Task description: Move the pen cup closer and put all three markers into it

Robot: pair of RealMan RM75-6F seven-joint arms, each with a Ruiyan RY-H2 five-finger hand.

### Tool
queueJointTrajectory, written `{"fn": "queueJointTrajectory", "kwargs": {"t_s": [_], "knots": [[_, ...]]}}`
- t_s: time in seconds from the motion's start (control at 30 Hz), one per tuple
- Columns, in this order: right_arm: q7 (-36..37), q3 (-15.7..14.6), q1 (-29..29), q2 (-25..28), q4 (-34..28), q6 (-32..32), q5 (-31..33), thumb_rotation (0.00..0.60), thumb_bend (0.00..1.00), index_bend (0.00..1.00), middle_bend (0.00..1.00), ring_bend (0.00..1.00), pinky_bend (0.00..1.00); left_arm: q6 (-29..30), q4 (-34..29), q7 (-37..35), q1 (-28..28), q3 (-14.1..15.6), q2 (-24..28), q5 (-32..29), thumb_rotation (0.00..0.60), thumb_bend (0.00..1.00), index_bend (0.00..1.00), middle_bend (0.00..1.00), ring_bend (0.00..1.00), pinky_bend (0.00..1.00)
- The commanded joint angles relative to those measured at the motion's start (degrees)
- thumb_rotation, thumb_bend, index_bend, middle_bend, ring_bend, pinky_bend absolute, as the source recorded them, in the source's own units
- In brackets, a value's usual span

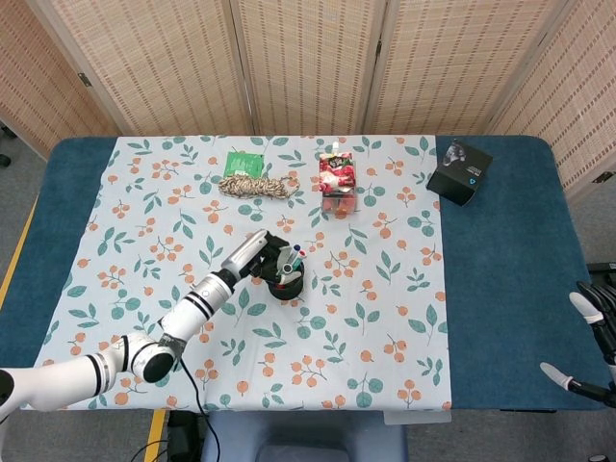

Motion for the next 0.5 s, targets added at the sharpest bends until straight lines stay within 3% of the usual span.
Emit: {"fn": "queueJointTrajectory", "kwargs": {"t_s": [0.03, 0.1, 0.27, 0.43, 0.5], "knots": [[0.0, 0.0, 0.0, 0.0, 0.0, 0.1, -0.1, 0.600, 0.05, 0.00, 0.00, 0.00, 0.00, -0.9, -0.4, -2.6, 0.8, 0.7, 1.4, 2.8, 0.600, 0.19, 0.11, 0.95, 0.91, 0.92], [-0.3, 0.0, 0.0, -0.1, 0.0, 0.0, -0.2, 0.600, 0.05, 0.00, 0.00, 0.00, 0.00, -0.4, -1.6, -3.2, 1.5, 0.9, 2.9, 4.1, 0.600, 0.17, 0.03, 0.92, 0.89, 0.91], [-0.8, -0.1, 0.0, -0.2, -0.3, -0.1, -0.4, 0.600, 0.05, 0.00, 0.00, 0.00, 0.00, 1.2, -7.2, -3.3, 3.9, 1.7, 8.6, 5.9, 0.600, 0.12, 0.00, 0.86, 0.83, 0.86], [-1.6, -0.2, -0.1, -0.3, -0.6, -0.2, -0.7, 0.600, 0.05, 0.00, 0.00, 0.00, 0.00, 8.7, -18.3, -0.3, 10.4, 4.1, 20.6, 12.8, 0.600, 0.11, 0.00, 0.78, 0.72, 0.82], [-2.0, -0.1, -0.1, -0.4, -0.7, -0.3, -0.6, 0.600, 0.05, 0.00, 0.00, 0.00, 0.00, 14.0, -23.0, 4.3, 14.4, 6.2, 26.9, 17.2, 0.600, 0.11, 0.00, 0.69, 0.63, 0.81]]}}
